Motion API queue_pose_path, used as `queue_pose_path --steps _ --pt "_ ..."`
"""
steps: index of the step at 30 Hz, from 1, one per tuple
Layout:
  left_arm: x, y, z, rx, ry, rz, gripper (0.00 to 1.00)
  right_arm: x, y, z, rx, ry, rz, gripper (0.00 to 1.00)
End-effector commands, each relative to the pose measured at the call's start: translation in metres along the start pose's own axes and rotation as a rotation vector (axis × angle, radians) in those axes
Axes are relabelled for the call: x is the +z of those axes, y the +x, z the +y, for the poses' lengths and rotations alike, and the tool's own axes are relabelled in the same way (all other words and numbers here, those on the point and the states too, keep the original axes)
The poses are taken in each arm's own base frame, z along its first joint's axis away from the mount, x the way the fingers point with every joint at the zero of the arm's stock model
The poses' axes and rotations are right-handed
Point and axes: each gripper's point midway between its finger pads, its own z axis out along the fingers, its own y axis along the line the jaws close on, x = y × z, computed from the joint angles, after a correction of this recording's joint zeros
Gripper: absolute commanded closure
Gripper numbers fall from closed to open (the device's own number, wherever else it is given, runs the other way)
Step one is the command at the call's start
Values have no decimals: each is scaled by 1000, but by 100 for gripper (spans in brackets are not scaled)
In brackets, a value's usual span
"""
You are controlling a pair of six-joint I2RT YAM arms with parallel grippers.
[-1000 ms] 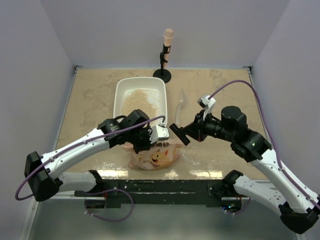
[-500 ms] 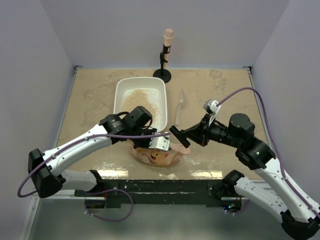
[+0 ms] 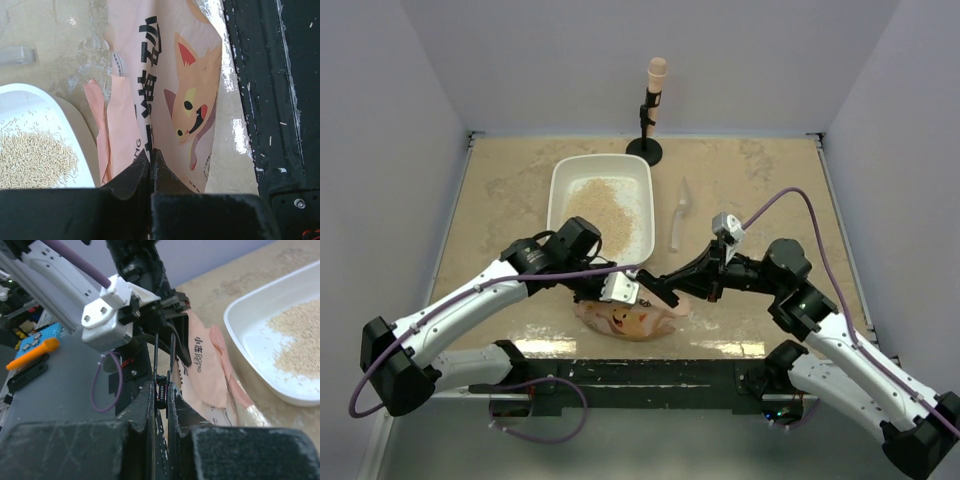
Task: Fill the litter box with clean litter
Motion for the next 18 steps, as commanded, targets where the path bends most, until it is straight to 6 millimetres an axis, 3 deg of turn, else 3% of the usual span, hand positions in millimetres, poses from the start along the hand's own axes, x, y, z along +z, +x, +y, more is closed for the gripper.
queue_pose_path --steps 1,18 --pt "-14 -59 20 152 -78 -251 100 8 -16 12 -65 -113 -85 100" --pt "-11 -58 16 142 -51 -301 100 31 2 -10 -70 -79 -102 100"
